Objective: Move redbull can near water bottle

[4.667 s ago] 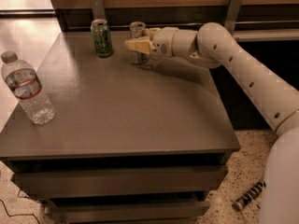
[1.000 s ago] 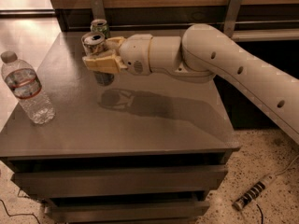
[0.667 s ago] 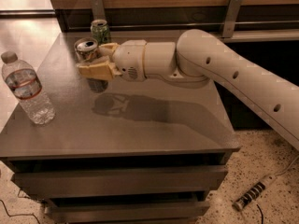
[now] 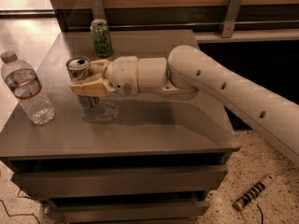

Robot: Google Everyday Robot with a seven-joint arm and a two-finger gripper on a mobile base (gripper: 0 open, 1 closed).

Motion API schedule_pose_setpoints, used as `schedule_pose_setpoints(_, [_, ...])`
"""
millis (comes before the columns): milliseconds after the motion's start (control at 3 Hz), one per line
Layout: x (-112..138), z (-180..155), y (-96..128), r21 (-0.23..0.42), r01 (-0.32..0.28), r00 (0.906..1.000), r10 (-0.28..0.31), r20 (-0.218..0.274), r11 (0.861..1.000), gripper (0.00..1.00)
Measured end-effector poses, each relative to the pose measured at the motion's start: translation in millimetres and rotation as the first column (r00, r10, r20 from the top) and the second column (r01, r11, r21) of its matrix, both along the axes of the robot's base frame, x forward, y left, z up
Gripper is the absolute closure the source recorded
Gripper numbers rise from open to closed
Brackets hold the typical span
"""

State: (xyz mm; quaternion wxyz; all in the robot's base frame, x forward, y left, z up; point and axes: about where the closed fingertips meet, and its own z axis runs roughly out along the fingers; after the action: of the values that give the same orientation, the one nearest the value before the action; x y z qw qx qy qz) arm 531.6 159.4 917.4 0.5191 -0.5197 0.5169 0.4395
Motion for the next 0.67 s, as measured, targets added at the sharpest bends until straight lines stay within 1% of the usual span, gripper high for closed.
schedule_pose_setpoints(333, [-10,-13,13,-0.025,-0.059,0.9983,0.059,-0.002,0.998,1.00])
schedule_pose_setpoints(667, [-16,-23,20,-0.073,-0.079,0.9968,0.079,-0.008,0.994,1.00])
